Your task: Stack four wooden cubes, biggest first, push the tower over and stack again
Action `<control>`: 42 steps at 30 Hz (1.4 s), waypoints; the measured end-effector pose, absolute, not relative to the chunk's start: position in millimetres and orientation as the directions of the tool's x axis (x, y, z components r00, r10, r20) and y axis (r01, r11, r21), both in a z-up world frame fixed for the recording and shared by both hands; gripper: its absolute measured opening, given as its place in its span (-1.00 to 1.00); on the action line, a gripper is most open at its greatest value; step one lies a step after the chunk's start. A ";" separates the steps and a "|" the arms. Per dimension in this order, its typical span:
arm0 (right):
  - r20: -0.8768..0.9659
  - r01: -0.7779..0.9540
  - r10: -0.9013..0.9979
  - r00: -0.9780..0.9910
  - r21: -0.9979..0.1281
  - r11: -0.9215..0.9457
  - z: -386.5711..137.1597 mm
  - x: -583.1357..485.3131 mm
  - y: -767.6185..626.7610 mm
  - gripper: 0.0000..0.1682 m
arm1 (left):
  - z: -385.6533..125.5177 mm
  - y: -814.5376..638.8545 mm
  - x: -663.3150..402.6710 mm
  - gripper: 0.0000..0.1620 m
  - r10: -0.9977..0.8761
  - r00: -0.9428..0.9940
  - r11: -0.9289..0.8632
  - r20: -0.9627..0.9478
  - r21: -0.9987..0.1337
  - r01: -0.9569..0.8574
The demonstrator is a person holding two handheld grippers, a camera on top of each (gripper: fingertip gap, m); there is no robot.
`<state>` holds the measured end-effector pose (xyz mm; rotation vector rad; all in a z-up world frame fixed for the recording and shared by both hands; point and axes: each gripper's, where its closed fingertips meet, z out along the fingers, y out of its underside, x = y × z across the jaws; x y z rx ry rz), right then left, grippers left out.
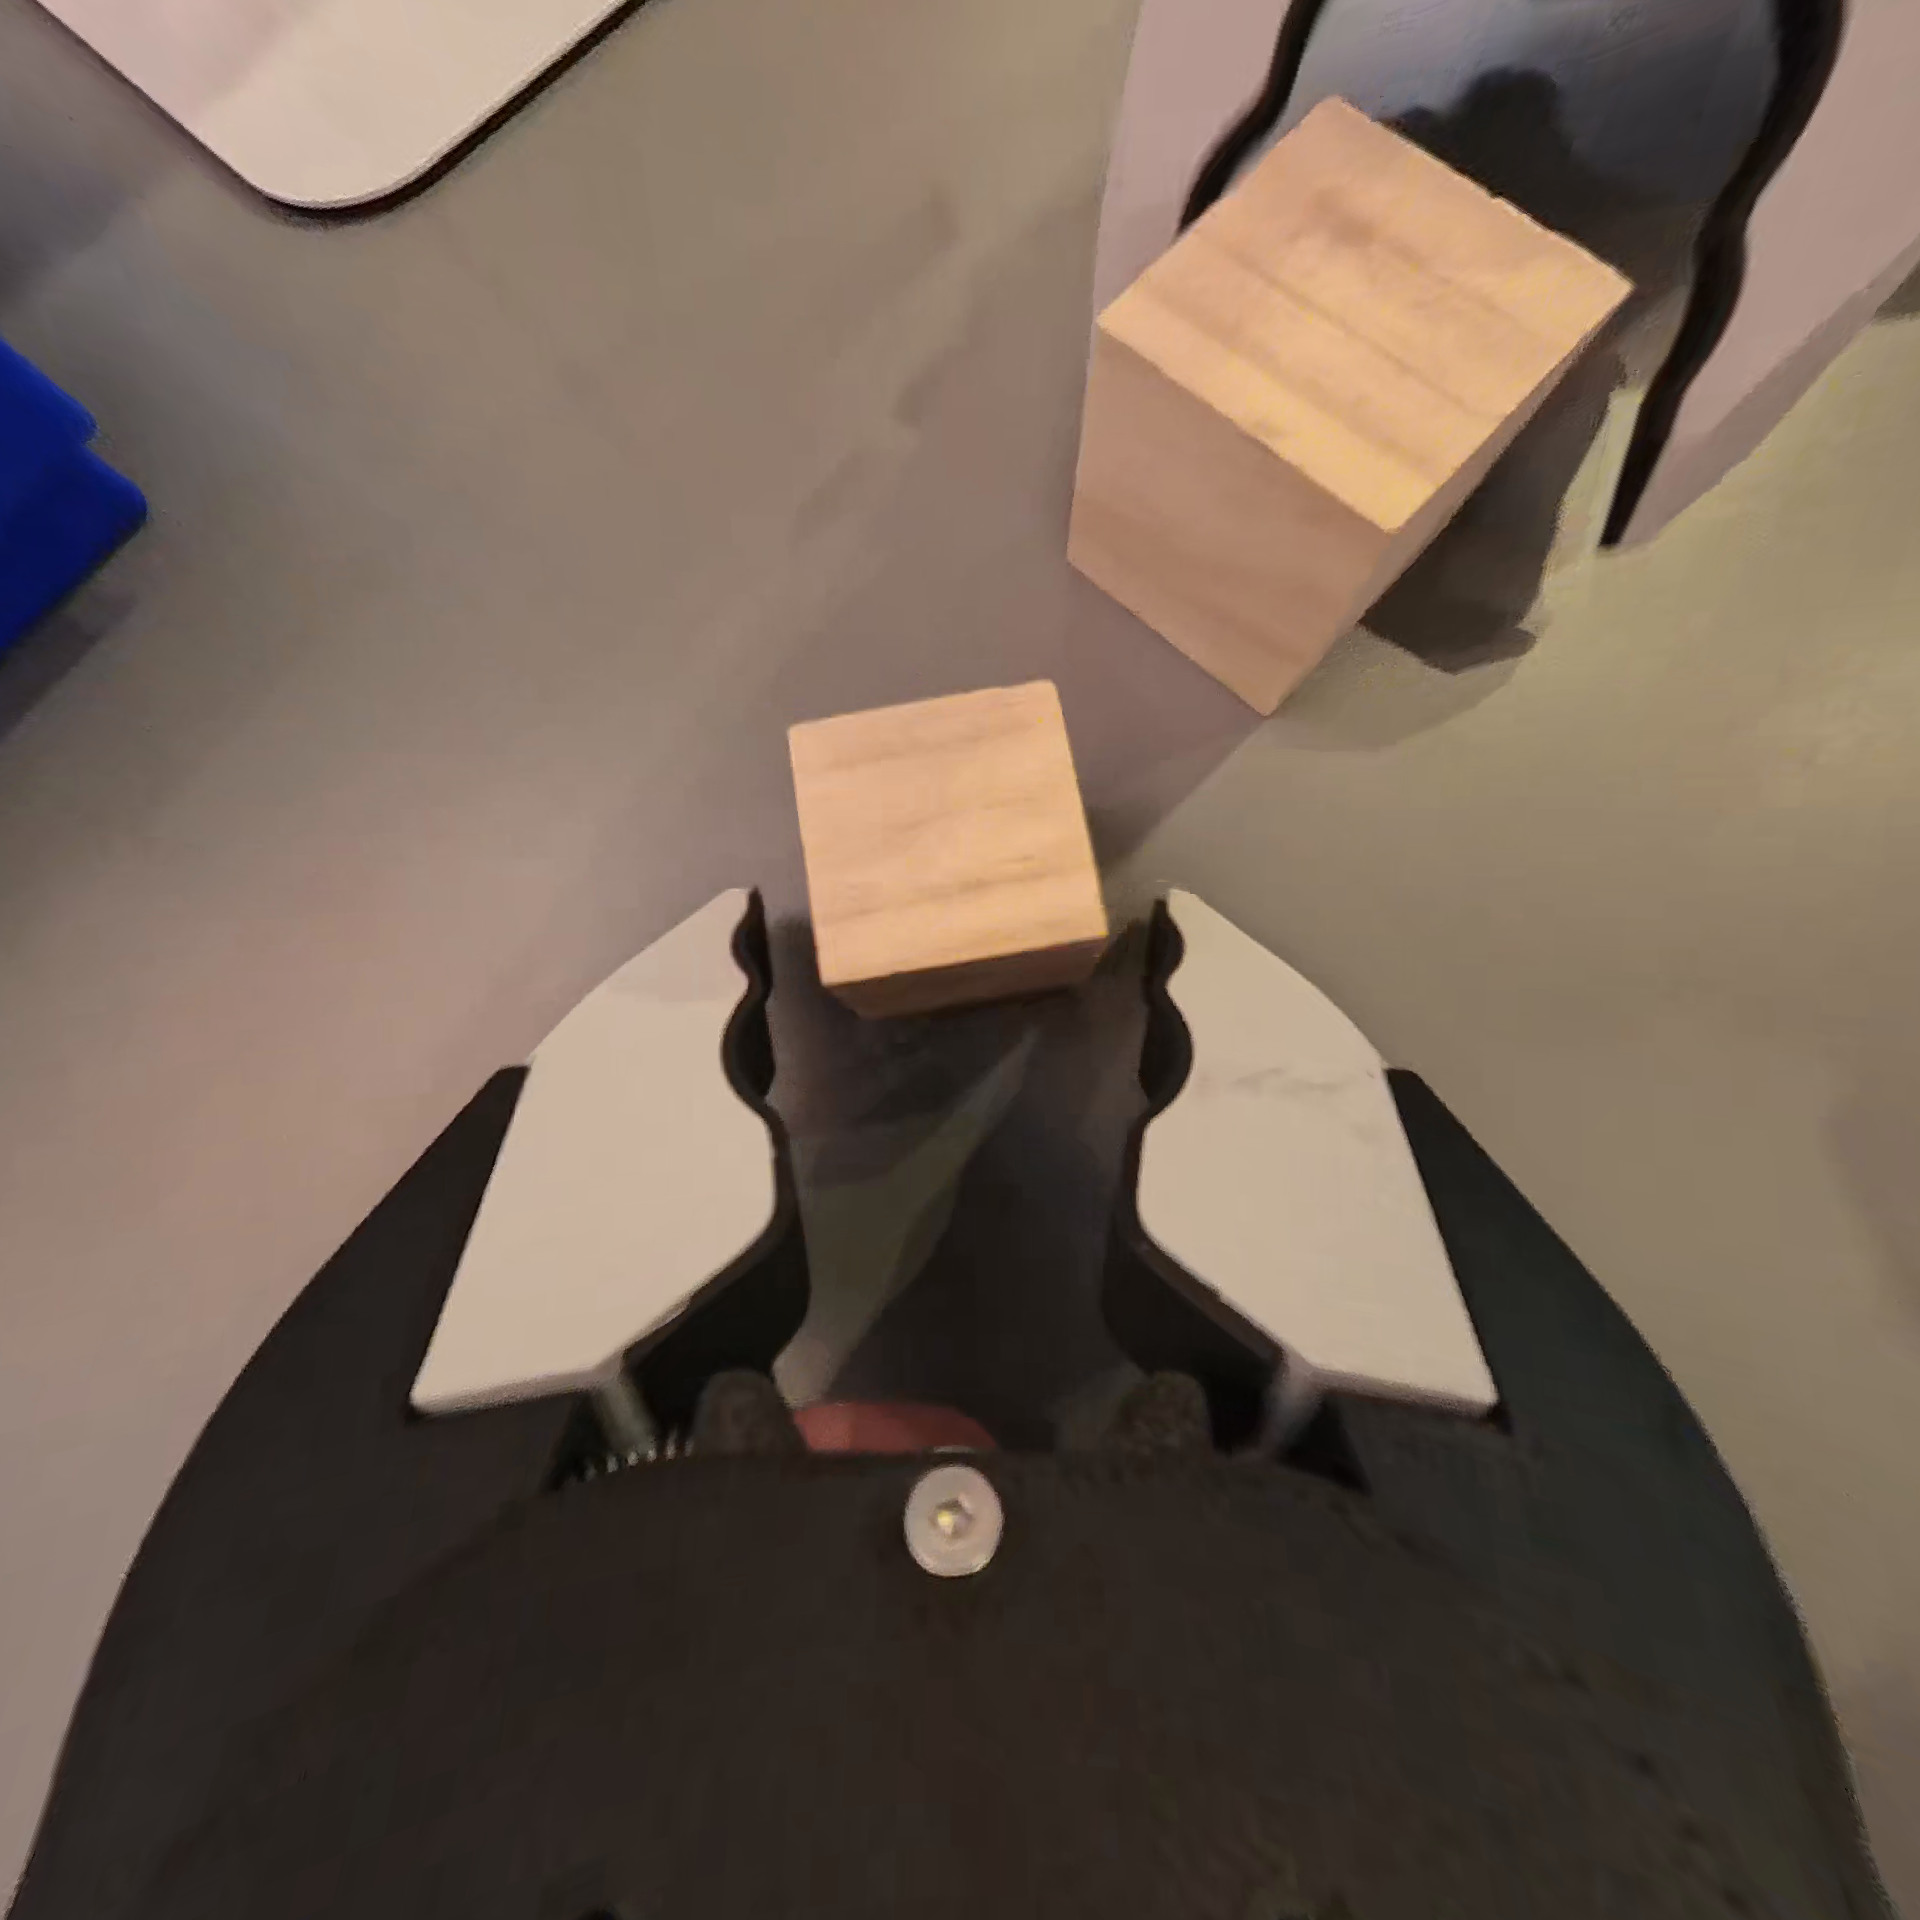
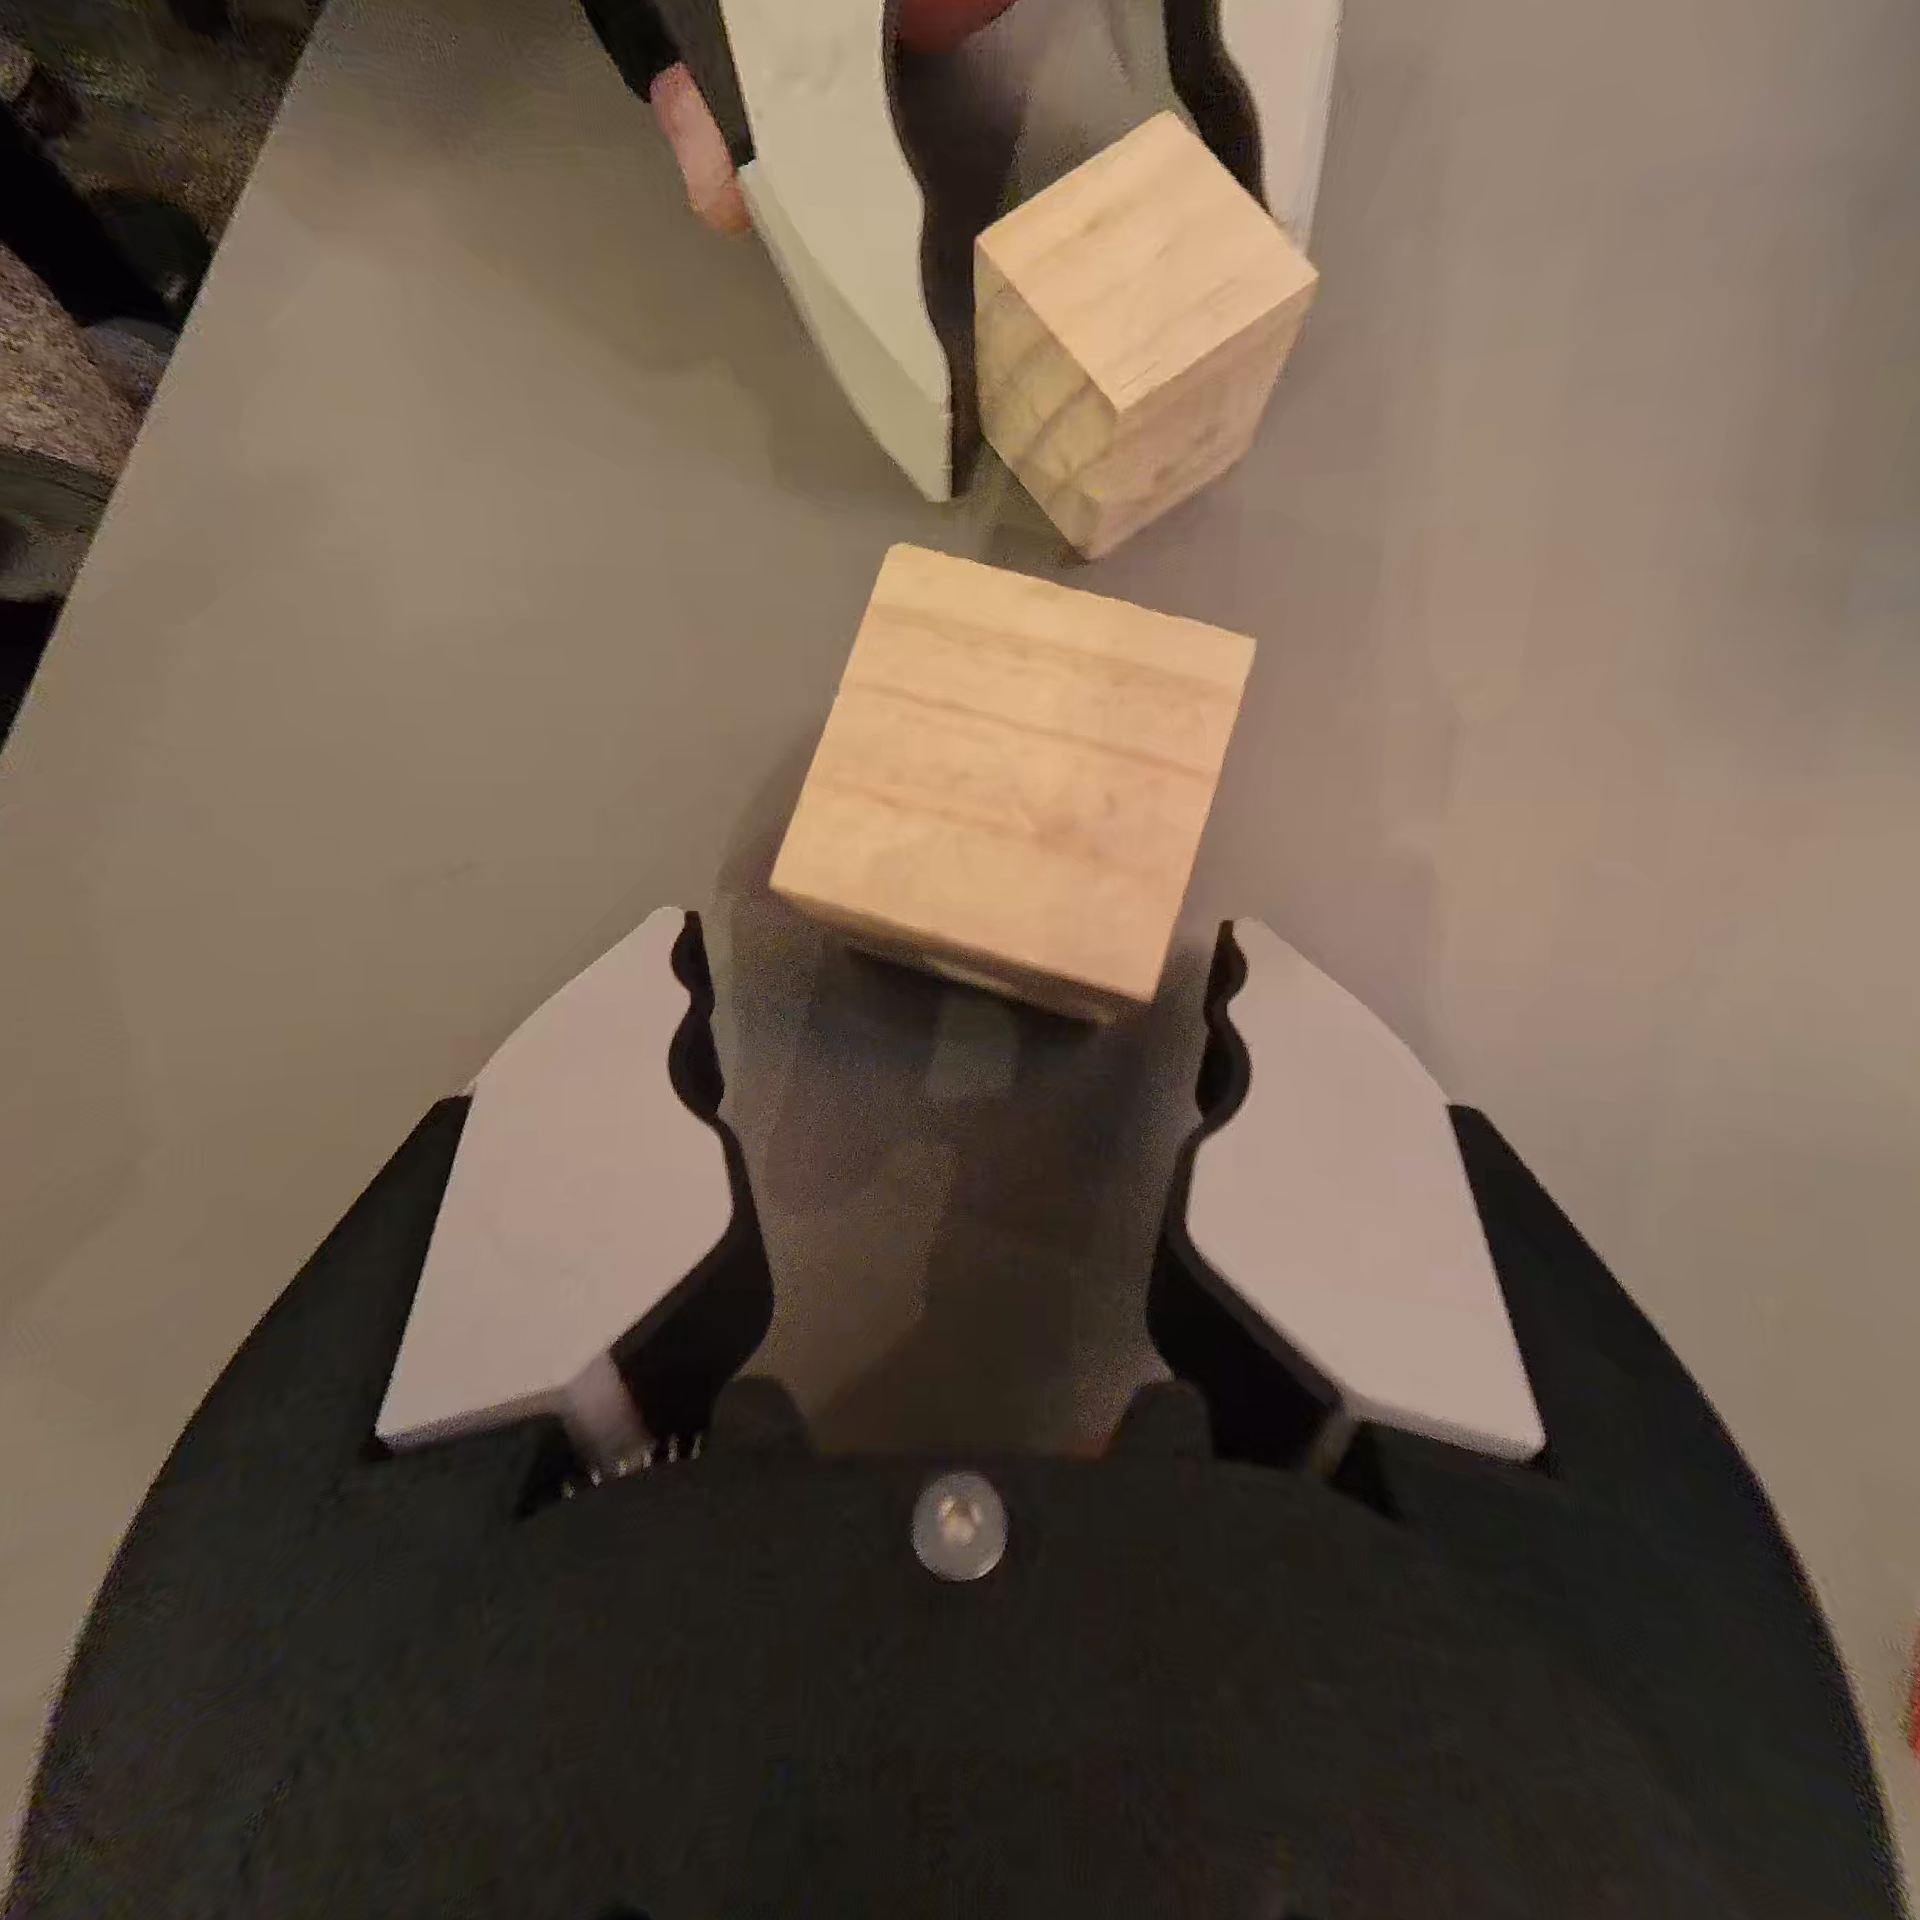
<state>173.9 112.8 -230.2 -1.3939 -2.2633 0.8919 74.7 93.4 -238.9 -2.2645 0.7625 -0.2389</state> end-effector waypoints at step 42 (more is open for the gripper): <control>-0.008 0.650 0.850 -0.527 -0.648 0.398 -222.9 96.7 136.3 0.02 | -228.7 92.0 75.2 -0.22 -0.521 0.834 -0.496 -0.182 -0.731 -0.469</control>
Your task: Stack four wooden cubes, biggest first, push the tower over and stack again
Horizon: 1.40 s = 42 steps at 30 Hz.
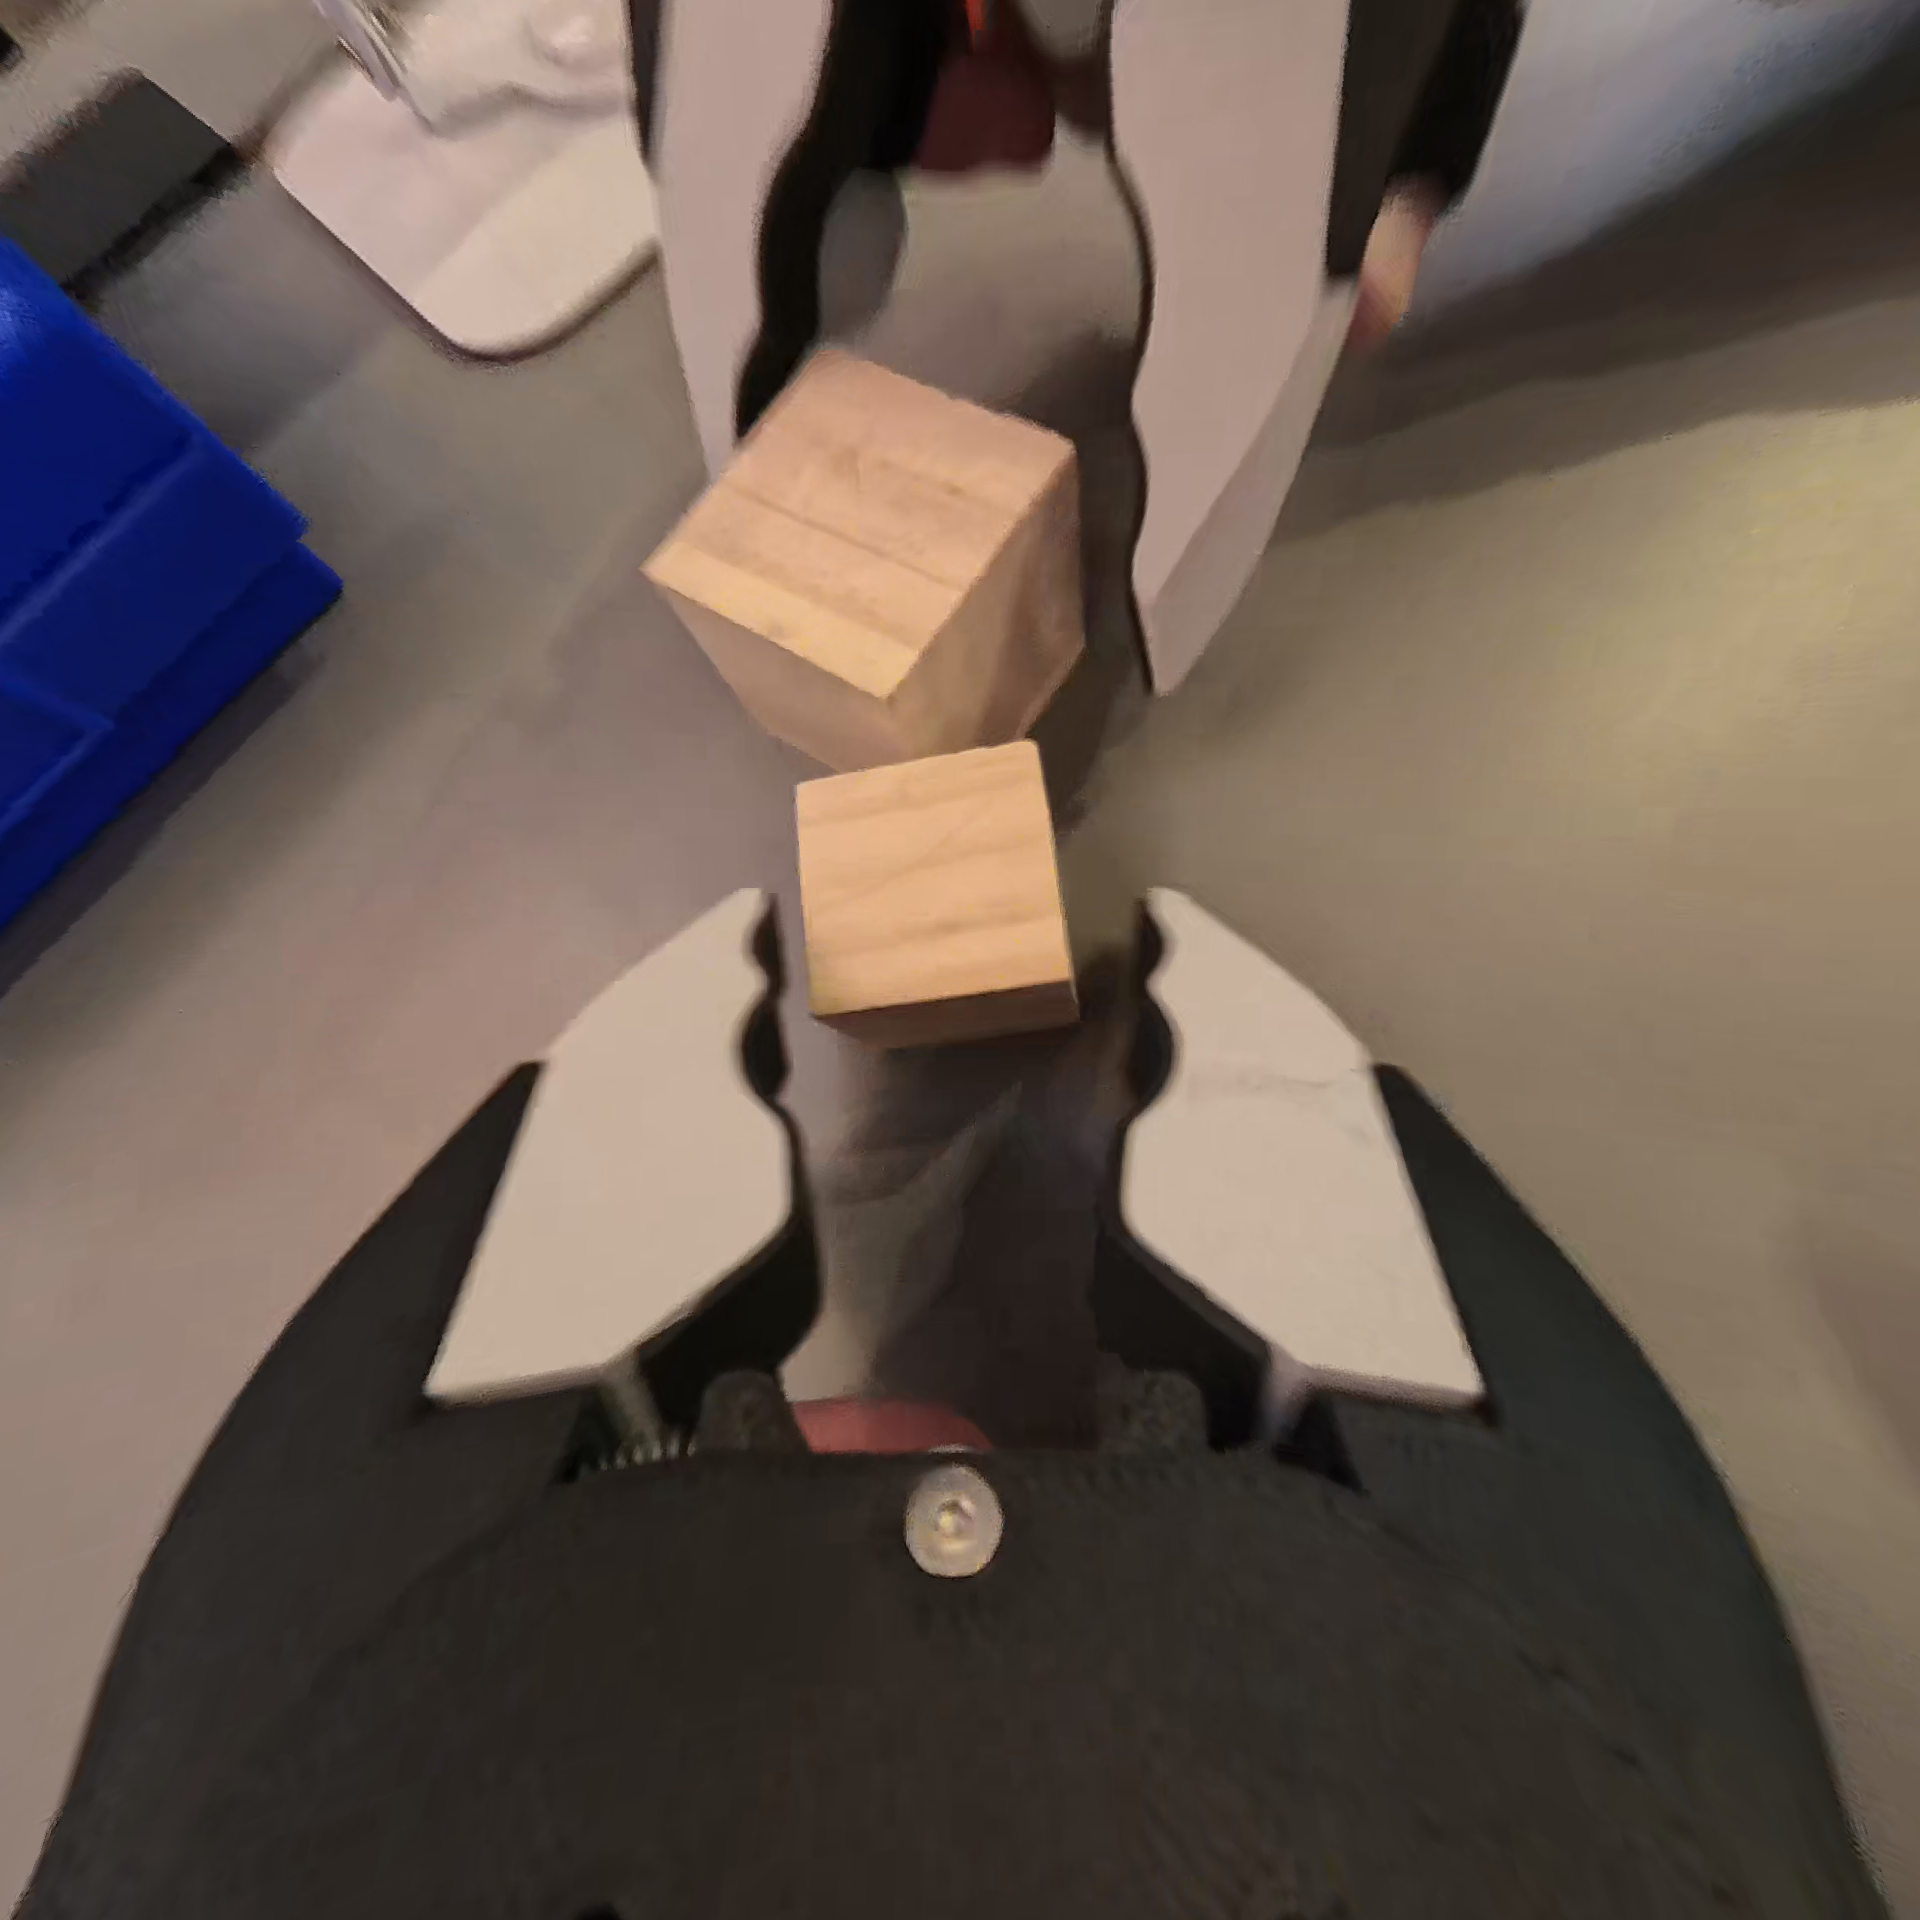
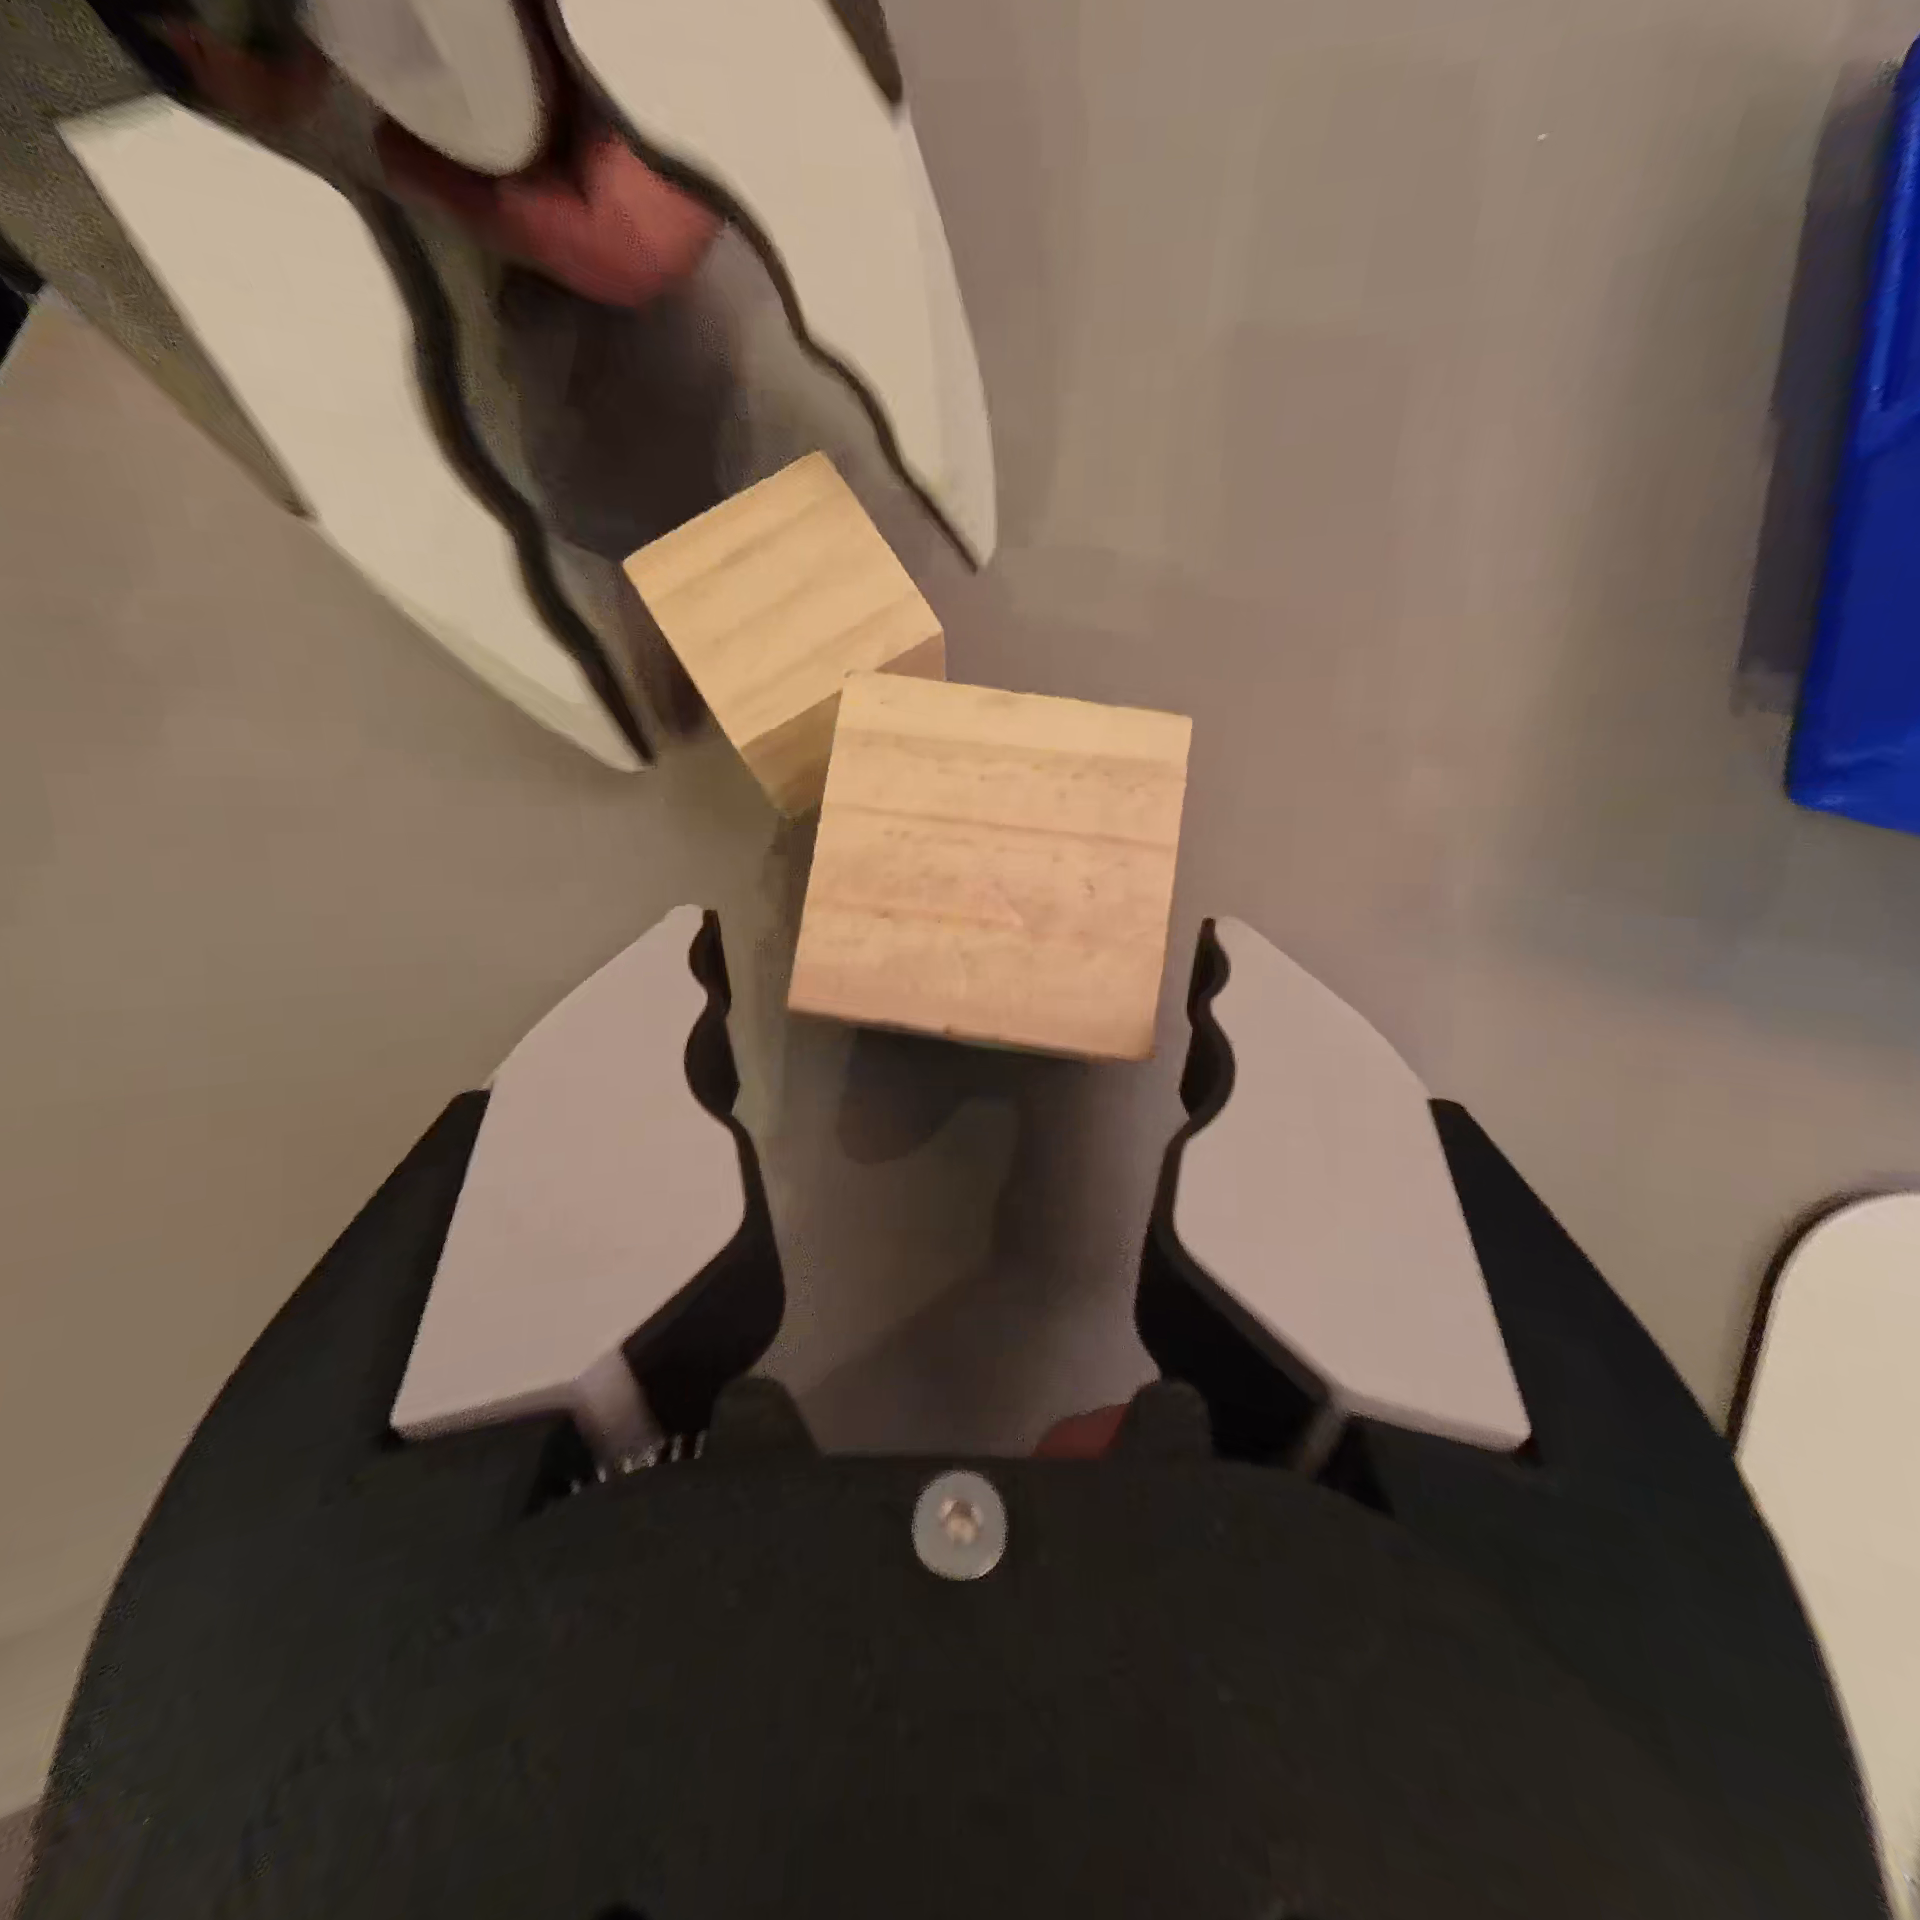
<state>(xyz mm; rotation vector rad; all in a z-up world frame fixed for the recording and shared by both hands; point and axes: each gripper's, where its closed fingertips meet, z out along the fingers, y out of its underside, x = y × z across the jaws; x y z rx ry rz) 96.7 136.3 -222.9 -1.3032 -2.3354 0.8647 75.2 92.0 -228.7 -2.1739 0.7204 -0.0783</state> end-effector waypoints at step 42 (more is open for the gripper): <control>0.006 0.659 0.968 -0.250 -0.731 0.175 -160.7 261.3 195.4 -0.66 | -196.8 135.9 69.1 -0.27 -0.638 0.758 -0.318 -0.135 -0.850 -0.420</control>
